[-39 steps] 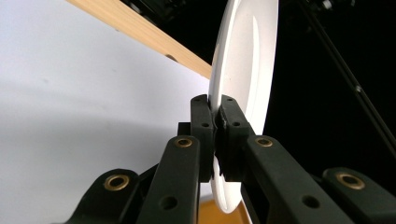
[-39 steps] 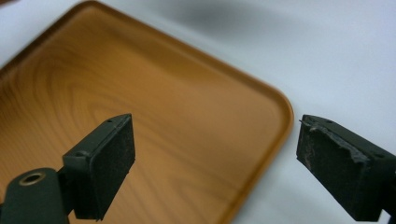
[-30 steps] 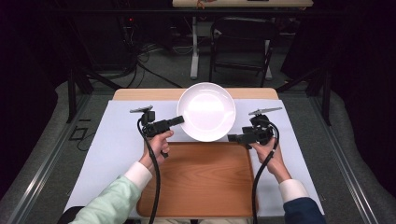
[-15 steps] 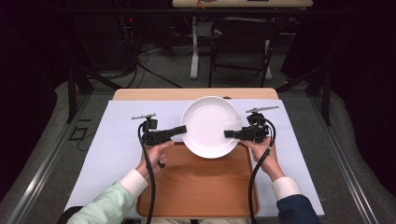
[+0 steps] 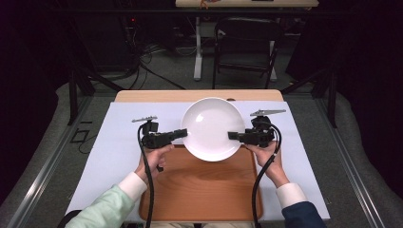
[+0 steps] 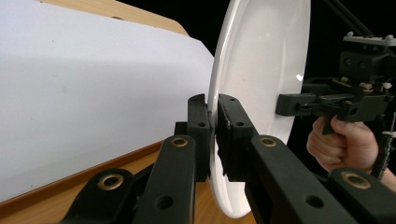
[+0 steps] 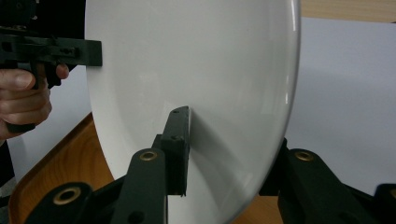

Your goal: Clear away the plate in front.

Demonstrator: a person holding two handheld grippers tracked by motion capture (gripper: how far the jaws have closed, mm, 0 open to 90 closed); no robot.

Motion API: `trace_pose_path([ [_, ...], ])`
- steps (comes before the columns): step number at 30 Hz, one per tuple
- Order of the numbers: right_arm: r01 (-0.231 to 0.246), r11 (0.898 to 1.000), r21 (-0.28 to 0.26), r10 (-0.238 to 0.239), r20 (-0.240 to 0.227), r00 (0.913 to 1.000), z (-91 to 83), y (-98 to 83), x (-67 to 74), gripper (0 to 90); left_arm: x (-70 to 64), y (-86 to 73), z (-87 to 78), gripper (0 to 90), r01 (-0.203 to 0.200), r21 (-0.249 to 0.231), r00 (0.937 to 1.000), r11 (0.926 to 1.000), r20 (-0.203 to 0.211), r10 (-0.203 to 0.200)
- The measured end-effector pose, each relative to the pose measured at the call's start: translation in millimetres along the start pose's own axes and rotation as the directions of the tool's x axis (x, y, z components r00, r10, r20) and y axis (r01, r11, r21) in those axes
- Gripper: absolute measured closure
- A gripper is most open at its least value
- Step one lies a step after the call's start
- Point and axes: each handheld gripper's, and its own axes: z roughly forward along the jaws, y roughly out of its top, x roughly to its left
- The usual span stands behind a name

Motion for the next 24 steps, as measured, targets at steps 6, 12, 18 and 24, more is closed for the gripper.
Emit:
trace_pose_path([
  [6,0.033,0.999,0.003,-0.033,0.024,0.9992,-3.0,-1.4,6.9,64.8,-5.5,-1.2,-3.0,83.2,-0.057,0.013,0.9981,0.9983,-0.024,0.058],
  [12,0.055,0.998,-0.006,-0.055,0.035,0.9979,-8.2,-2.4,12.1,66.6,-13.7,-0.1,-5.4,82.7,-0.128,0.027,0.9903,0.9914,-0.051,0.129],
  [18,0.086,0.996,-0.016,-0.085,0.048,0.9953,-13.3,-3.1,20.0,67.0,-18.3,-0.7,-11.0,82.5,-0.163,0.026,0.9852,0.9862,-0.047,0.165],
  [24,0.099,0.995,-0.016,-0.098,0.044,0.9942,-15.3,-5.5,27.8,67.6,-20.7,-2.9,-17.7,82.2,-0.183,0.029,0.9816,0.9828,-0.051,0.184],
])
